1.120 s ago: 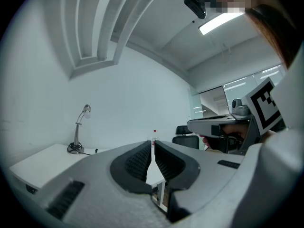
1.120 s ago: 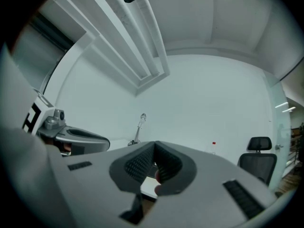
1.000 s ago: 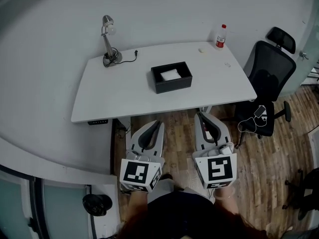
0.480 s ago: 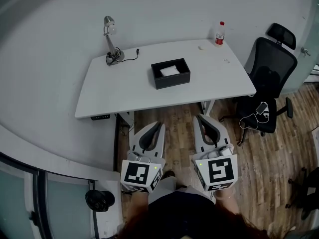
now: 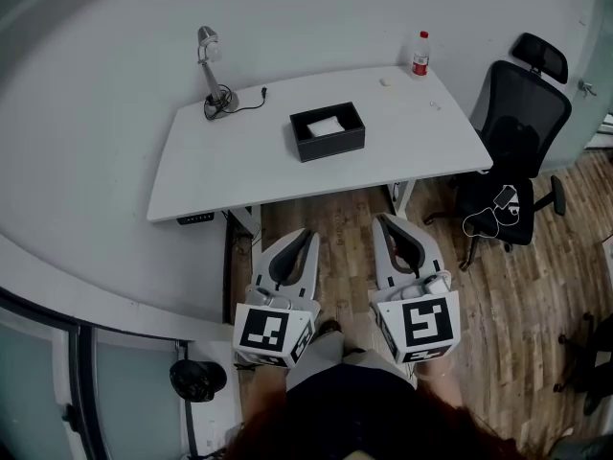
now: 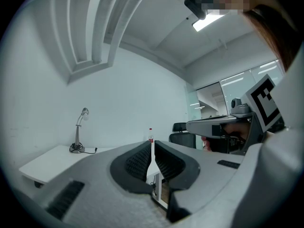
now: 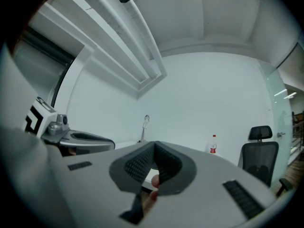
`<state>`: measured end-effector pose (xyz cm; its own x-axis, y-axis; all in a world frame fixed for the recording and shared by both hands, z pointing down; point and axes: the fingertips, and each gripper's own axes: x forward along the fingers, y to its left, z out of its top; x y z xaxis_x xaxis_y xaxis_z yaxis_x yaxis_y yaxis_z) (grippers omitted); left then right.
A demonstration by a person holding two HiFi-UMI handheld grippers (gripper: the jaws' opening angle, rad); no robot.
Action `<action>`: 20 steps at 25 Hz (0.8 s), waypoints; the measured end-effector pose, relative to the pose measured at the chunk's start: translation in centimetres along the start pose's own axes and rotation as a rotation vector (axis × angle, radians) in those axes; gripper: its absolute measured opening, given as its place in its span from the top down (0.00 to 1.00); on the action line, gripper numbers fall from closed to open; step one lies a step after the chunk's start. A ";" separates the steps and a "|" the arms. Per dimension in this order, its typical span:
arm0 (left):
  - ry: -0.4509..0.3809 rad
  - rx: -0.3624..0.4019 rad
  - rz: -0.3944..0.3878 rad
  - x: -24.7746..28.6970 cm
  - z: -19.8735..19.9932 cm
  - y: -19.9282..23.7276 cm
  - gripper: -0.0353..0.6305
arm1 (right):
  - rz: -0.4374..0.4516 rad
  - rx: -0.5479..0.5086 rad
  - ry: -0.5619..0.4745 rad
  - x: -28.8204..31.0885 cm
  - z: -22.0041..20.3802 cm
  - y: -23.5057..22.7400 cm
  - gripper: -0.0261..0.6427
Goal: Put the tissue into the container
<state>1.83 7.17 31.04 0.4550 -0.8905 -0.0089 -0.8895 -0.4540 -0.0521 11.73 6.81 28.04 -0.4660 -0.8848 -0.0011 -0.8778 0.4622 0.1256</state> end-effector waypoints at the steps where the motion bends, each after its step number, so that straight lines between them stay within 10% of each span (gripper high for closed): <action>1: 0.001 0.001 -0.001 -0.1 0.0 0.0 0.89 | 0.000 0.000 -0.001 0.0 0.0 0.1 0.93; 20: 0.007 -0.013 -0.012 0.8 -0.9 2.7 0.89 | -0.011 0.021 0.014 2.7 -0.6 1.2 0.93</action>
<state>-0.29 5.23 31.76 0.4652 -0.8852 -0.0011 -0.8846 -0.4648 -0.0391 9.47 4.99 28.75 -0.4544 -0.8907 0.0119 -0.8854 0.4530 0.1045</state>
